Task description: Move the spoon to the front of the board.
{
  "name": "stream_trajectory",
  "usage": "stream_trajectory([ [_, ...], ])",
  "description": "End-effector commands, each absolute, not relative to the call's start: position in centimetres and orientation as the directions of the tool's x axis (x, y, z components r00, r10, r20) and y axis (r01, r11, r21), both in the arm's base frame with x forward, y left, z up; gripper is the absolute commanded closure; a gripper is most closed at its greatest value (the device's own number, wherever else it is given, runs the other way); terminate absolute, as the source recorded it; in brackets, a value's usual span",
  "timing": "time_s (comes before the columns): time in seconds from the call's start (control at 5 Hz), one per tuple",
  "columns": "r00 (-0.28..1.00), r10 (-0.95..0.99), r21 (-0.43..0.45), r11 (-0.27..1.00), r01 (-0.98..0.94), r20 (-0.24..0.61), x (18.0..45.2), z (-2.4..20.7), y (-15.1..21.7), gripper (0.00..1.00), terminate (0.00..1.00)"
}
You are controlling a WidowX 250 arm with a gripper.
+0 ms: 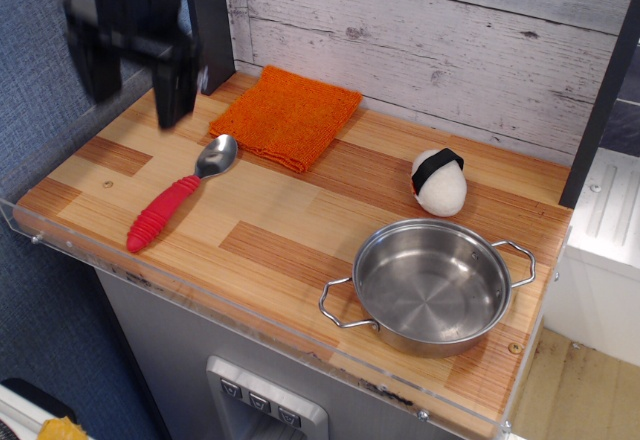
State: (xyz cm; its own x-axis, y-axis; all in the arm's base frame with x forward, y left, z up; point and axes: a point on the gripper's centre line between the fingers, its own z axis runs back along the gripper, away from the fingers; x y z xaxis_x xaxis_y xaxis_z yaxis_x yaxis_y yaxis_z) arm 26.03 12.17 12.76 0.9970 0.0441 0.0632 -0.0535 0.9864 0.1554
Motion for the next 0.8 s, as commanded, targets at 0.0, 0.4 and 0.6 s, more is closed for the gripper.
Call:
stream_trajectory([
  [0.0,0.992,0.067,0.105,0.991,-0.079,0.108,26.20,15.75,11.57,0.00,0.00],
  [0.4,0.990,0.089,0.058,0.994,-0.096,0.106,26.17,15.18,11.80,0.00,0.00],
  [0.6,0.990,0.089,0.058,0.994,-0.096,0.106,26.17,15.18,11.80,0.00,1.00],
])
